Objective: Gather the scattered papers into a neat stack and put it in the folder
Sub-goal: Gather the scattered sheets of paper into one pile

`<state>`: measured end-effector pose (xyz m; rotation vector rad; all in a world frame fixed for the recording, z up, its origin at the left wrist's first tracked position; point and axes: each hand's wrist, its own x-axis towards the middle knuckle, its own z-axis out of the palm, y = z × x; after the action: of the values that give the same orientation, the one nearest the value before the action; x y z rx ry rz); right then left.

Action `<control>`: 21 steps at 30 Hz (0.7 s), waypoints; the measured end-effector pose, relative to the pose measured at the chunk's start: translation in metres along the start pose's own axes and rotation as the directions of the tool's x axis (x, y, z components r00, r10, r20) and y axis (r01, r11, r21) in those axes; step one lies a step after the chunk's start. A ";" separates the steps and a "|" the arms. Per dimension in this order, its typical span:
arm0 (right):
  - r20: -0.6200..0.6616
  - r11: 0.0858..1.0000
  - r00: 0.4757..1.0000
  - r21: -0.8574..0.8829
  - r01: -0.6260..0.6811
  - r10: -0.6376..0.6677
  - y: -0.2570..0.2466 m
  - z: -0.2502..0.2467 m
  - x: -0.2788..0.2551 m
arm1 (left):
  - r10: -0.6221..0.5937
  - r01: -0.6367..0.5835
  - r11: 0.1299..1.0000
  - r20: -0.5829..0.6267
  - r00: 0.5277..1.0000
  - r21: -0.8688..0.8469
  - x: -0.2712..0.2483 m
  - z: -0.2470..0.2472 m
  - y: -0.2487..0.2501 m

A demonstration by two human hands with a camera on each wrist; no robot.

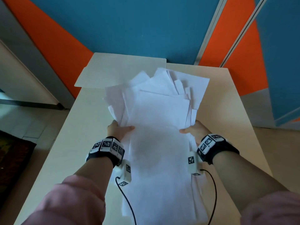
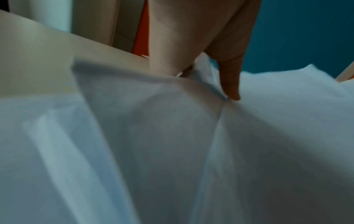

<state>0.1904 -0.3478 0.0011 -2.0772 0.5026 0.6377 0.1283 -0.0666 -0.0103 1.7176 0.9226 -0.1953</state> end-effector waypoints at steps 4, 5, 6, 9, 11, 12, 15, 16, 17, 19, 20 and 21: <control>0.038 0.993 0.994 -0.053 0.104 -0.102 -0.020 0.000 0.000 | -0.058 0.115 0.946 0.192 0.980 -0.303 -0.010 -0.008 -0.010; 0.027 0.986 0.991 -0.105 0.133 -0.131 -0.025 0.002 -0.003 | -0.080 0.138 0.945 0.202 0.976 -0.295 -0.013 -0.008 -0.015; 0.002 0.973 0.986 -0.161 0.164 -0.166 -0.030 0.006 -0.003 | -0.097 0.147 0.952 0.191 0.977 -0.269 -0.019 -0.007 -0.019; -0.007 0.921 0.956 -0.270 0.279 -0.292 -0.042 0.017 -0.006 | -0.145 0.169 0.966 0.130 0.981 -0.198 -0.024 0.003 -0.030; -0.019 0.901 0.937 -0.284 0.329 -0.348 -0.043 0.026 -0.005 | -0.118 0.137 0.957 0.089 0.989 -0.257 -0.026 0.005 -0.032; -0.041 0.902 0.937 -0.289 0.321 -0.346 -0.042 0.030 -0.007 | -0.117 0.131 0.946 0.063 0.991 -0.296 -0.025 0.004 -0.032; -0.104 0.897 0.960 -0.394 0.199 -0.258 -0.029 0.024 -0.010 | -0.123 0.097 0.953 -0.077 0.989 -0.288 -0.004 -0.008 -0.040; -0.113 0.896 0.965 -0.410 0.170 -0.235 -0.021 0.020 -0.008 | -0.118 0.091 0.971 -0.112 0.987 -0.220 0.001 -0.014 -0.038; -0.117 0.902 0.971 -0.407 0.145 -0.209 -0.014 0.015 -0.009 | -0.114 0.096 0.988 -0.151 0.982 -0.123 0.002 -0.021 -0.033; -0.136 0.919 0.977 -0.382 0.102 -0.165 0.000 0.009 -0.007 | -0.116 0.125 0.992 -0.215 0.970 0.031 0.001 -0.033 -0.017; -0.123 0.919 0.979 -0.380 0.105 -0.163 0.003 0.009 -0.007 | -0.097 0.108 0.993 -0.212 0.972 0.045 0.005 -0.035 -0.010; -0.086 0.914 0.981 -0.384 0.129 -0.175 0.002 0.011 -0.007 | -0.069 0.083 0.994 -0.182 0.981 0.071 0.007 -0.034 -0.003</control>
<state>0.1807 -0.3390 -0.0013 -2.5031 0.2931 0.5527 0.1203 -0.0329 -0.0037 1.7951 1.1275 -0.1301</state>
